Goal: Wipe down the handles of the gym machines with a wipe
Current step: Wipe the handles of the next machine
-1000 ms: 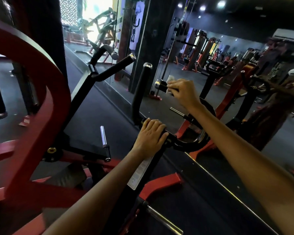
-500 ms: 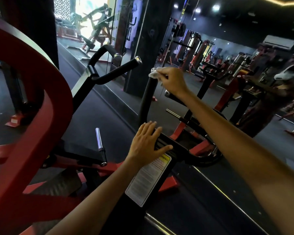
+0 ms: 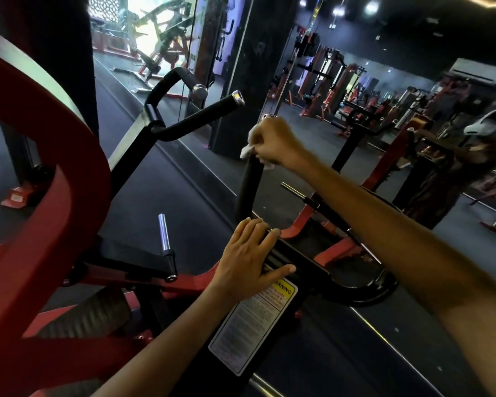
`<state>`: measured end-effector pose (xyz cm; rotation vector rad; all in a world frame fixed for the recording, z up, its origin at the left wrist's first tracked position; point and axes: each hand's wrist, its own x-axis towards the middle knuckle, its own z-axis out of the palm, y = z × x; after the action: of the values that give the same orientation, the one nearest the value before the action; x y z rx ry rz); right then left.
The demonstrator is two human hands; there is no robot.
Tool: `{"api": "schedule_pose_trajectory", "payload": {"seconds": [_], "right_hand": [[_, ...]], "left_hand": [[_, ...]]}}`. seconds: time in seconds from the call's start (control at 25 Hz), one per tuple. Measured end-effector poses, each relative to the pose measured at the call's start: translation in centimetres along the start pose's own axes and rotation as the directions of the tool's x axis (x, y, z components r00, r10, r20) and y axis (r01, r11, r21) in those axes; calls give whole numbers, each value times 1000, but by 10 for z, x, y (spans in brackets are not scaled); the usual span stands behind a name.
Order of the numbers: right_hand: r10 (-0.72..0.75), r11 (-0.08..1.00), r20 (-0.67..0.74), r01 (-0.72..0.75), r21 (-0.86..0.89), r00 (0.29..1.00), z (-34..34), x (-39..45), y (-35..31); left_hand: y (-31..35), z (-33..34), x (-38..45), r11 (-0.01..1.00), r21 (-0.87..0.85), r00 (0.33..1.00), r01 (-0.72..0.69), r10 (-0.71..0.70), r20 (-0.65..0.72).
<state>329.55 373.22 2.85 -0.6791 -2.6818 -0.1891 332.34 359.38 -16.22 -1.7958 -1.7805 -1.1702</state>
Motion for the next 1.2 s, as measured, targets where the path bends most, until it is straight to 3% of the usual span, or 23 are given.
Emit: {"api": "schedule_pose_trajectory", "payload": {"seconds": [0.16, 0.32, 0.44, 0.48, 0.56, 0.64, 0.92, 1.08, 1.12, 1.2], "right_hand": [[124, 992, -77, -124, 2, 989, -27, 25, 18], [64, 997, 103, -67, 28, 993, -12, 11, 12], [-39, 999, 336, 30, 31, 941, -14, -6, 8], [-52, 998, 347, 42, 36, 936, -19, -5, 9], [7, 998, 142, -15, 53, 990, -24, 10, 17], [86, 992, -75, -79, 98, 993, -28, 20, 23], [-38, 998, 85, 33, 50, 996, -18, -1, 15], [-122, 991, 293, 102, 83, 948, -17, -9, 7], [-116, 993, 285, 107, 44, 951, -20, -6, 8], [-64, 998, 135, 67, -19, 989, -27, 6, 14]], "left_hand": [[2, 1, -1, 1000, -18, 1000, 13, -13, -23], [5, -2, 0, 999, -21, 999, 36, -36, 2], [6, -4, 0, 998, -31, 999, 47, -46, 23], [6, -4, 0, 998, -32, 998, 52, -51, 29], [5, -5, 0, 998, -30, 997, 62, -61, 49], [6, -6, 1, 997, -25, 996, 70, -68, 64], [8, -9, 1, 997, -20, 992, 77, -75, 100], [8, -10, 0, 997, -14, 990, 79, -76, 120], [8, -10, 1, 997, -10, 989, 78, -76, 126], [8, -10, 1, 997, -5, 987, 76, -74, 140]]}}
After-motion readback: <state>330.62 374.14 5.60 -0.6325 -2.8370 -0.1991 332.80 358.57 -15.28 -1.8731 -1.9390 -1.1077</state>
